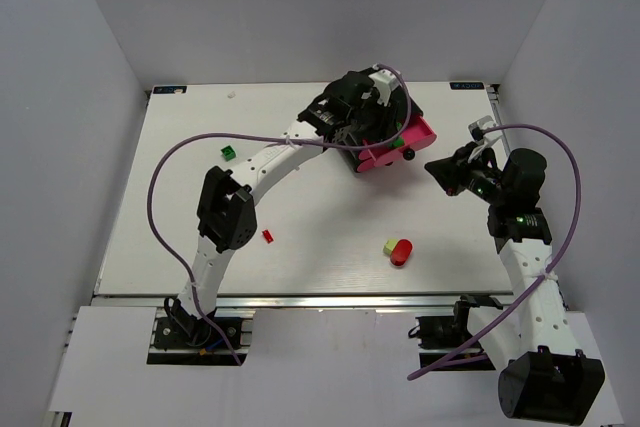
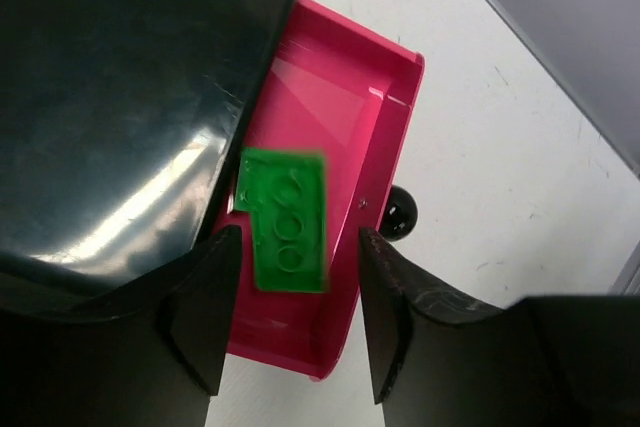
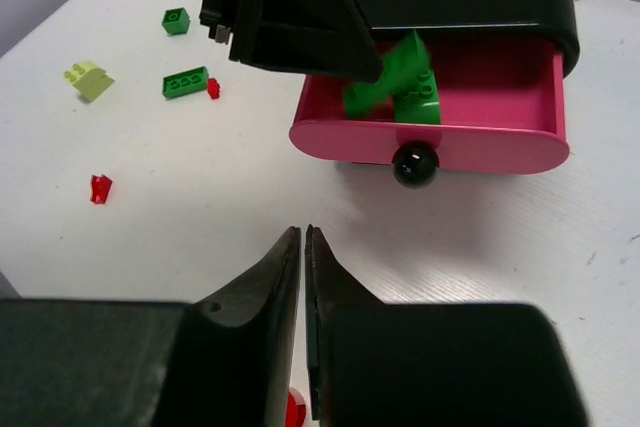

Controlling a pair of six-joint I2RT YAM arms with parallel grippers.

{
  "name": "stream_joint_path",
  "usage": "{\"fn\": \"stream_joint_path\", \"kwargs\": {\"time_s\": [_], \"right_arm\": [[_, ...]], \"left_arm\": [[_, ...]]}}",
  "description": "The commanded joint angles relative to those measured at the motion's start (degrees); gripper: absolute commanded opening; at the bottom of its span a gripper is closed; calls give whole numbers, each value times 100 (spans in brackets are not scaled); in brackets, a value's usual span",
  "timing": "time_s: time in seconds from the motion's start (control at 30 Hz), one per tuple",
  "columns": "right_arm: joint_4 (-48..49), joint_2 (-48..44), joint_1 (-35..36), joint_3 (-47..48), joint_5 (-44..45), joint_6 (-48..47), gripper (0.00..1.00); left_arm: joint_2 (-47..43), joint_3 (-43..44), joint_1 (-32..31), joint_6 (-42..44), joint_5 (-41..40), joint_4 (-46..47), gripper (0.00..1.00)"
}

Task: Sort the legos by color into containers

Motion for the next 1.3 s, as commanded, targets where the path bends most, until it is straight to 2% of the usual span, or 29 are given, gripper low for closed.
{"fn": "stream_joint_path", "kwargs": {"time_s": [0.0, 0.03, 0.1, 0.13, 0.23, 0.27, 0.33, 0.4, 0.43, 0.47, 0.5, 0.53, 0.57, 0.6, 0.63, 0.67, 0.7, 0.73, 0.77, 0.83, 0.9, 0.93, 1.0, 1.1, 1.13, 1.17, 1.27], "right_arm": [[200, -83, -29, 48, -224, 2, 11], [182, -74, -29, 48, -372, -50, 23], [173, -65, -29, 48, -557, -103, 34], [182, -56, -29, 39, -802, -104, 45], [95, -47, -29, 13, -1460, -724, 61], [7, -47, -12, -5, -1664, -928, 64], [-72, -39, 14, -101, -2364, -1323, 64], [-406, 49, 85, -207, -2841, -2236, 59], [-590, 75, 189, -199, -3139, -2596, 55], [-809, 110, 321, -111, -3212, -3052, 54], [-1098, 119, 636, -58, -3213, -3762, 54], [-1267, 172, 761, -6, -3178, -4134, 57], [-1477, 407, 875, 134, -3056, -4512, 60], [-1731, 592, 1363, 518, -2854, -5168, 62], [-2152, 820, 1516, 775, -2339, -5445, 68], [-2321, 1345, 1744, 1012, -2082, -5665, 71], [-2497, 1620, 2338, 1528, -1809, -5919, 75], [-2699, 1918, 2561, 1777, -1224, -6200, 88], [-2718, 2522, 2755, 2005, -931, -6264, 89], [-2718, 3366, 3518, 2654, -229, -6457, 89], [-2684, 3914, 3924, 3086, 299, -6642, 89], [-2675, 4482, 4239, 3567, 425, -6791, 89], [-2727, 5030, 4365, 4088, 522, -6984, 89], [-2859, 6146, 4541, 5362, 663, -6995, 86], [-2885, 6723, 4567, 5730, 672, -6899, 83], [-2903, 7033, 4620, 6491, 689, -6645, 82], [-2536, 7905, 4681, 7349, 777, -5943, 78]], "left_arm": [[-185, 320, -9, -5, -239, -44, 60], [-211, 355, -9, -22, -239, -44, 63], [-334, 381, -9, -57, -152, 35, 68], [-404, 408, -9, -92, -99, 70, 69], [-808, 390, -9, -180, -72, 193, 68], [-957, 277, -9, -207, -98, 228, 66], [-1692, -126, -9, -303, -168, 290, 39], [-2405, -1371, 140, -391, -396, 500, 15], [-3270, -1890, 141, -392, -589, 562, 0], [-3731, -2443, 141, -348, -1034, 684, 0], [-4206, -3562, 141, -313, -1396, 746, 0], [-4637, -4104, 210, -278, -1634, 782, 0], [-5468, -4606, 211, -269, -1898, 704, 0], [-5824, -5498, 272, -269, -2457, 634, 4], [-6159, -5872, 272, -303, -2724, 563, 13], [-6449, -6198, 272, -356, -2970, 310, 41], [-6904, -6471, 333, -383, -3381, 186, 54], [-7100, -6865, 334, -470, -3542, 71, 64], [-7250, -6991, 334, -532, -3666, -191, 75], [-7725, -7272, 334, -707, -4112, -377, 79], [-8259, -7449, 334, -795, -4482, -545, 81], [-8471, -7641, 334, -892, -4815, -571, 81], [-9154, -7827, 334, -954, -5037, -536, 83], [-9746, -7810, 282, -1208, -5441, -825, 83], [-10122, -7827, 281, -1444, -5625, -1026, 83], [-10274, -7854, 281, -1542, -5601, -1107, 84], [-10635, -7889, 281, -1692, -5442, -1327, 83]]}}
